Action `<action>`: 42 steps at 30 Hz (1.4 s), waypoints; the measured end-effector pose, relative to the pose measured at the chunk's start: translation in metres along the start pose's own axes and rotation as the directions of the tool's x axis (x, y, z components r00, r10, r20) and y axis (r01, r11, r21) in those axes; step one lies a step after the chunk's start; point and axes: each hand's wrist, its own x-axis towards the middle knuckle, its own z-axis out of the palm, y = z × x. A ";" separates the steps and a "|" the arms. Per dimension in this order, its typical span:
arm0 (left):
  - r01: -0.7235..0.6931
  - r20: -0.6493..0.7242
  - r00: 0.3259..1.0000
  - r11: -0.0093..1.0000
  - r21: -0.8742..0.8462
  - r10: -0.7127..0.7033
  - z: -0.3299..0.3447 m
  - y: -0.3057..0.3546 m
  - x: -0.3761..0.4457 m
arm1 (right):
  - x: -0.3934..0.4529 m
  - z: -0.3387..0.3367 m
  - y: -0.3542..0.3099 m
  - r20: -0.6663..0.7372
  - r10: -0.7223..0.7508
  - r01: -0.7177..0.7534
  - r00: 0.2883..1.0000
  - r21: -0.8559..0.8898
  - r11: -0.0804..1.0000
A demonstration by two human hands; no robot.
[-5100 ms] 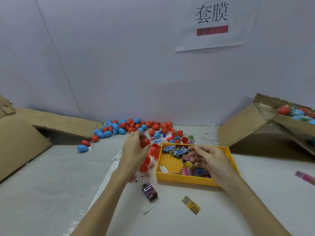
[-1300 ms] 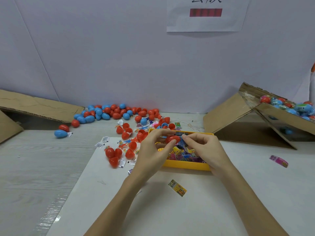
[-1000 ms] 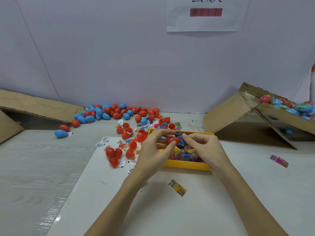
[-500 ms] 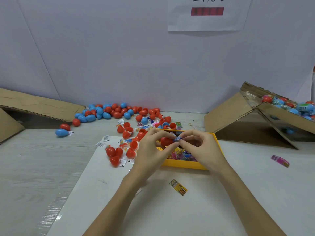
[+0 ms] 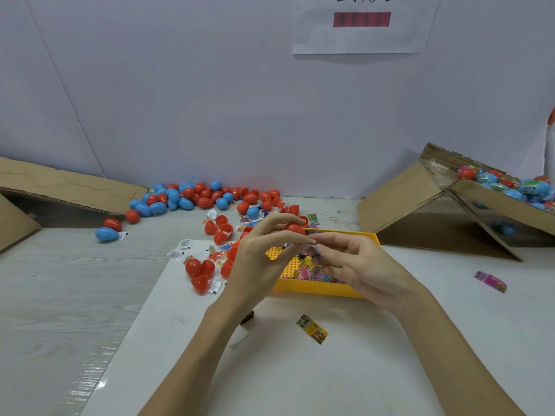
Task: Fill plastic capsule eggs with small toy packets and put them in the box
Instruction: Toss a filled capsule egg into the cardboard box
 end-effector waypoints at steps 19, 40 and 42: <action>0.323 -0.026 0.946 0.946 -0.023 -0.323 0.012 -0.003 -0.006 | 0.007 0.004 0.014 -0.242 -0.115 0.050 0.964 -0.260 0.964; 0.446 0.019 0.893 0.875 -0.192 -0.450 0.016 -0.004 -0.005 | 0.012 0.007 0.018 -0.418 -0.232 0.056 0.878 -0.392 0.918; 0.441 0.026 0.895 0.877 -0.190 -0.445 0.016 -0.004 -0.006 | 0.012 0.007 0.018 -0.416 -0.234 0.057 0.879 -0.397 0.916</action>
